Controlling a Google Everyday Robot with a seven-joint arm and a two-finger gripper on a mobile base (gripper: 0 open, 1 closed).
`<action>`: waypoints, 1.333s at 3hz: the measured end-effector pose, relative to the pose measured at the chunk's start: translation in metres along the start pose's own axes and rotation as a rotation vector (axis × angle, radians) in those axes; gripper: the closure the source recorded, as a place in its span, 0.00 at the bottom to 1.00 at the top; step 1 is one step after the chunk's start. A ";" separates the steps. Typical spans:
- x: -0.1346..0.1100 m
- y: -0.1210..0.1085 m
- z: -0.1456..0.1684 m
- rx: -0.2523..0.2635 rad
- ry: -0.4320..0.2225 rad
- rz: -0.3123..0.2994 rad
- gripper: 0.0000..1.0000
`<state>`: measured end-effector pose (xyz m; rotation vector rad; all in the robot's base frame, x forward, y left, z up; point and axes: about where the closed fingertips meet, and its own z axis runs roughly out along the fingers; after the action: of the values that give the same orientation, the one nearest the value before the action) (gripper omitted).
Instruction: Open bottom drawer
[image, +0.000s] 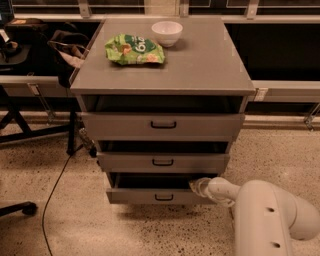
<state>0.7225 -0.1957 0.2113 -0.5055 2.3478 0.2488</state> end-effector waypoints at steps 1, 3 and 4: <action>0.004 0.005 0.009 -0.060 0.038 -0.090 1.00; 0.018 0.009 0.010 -0.145 0.104 -0.132 1.00; 0.039 0.014 -0.015 -0.185 0.086 -0.093 1.00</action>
Offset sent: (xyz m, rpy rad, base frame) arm -0.0403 0.0066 -0.0337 0.0070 0.2405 0.3645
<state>0.6814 -0.1993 0.1966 -0.7267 2.3891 0.4107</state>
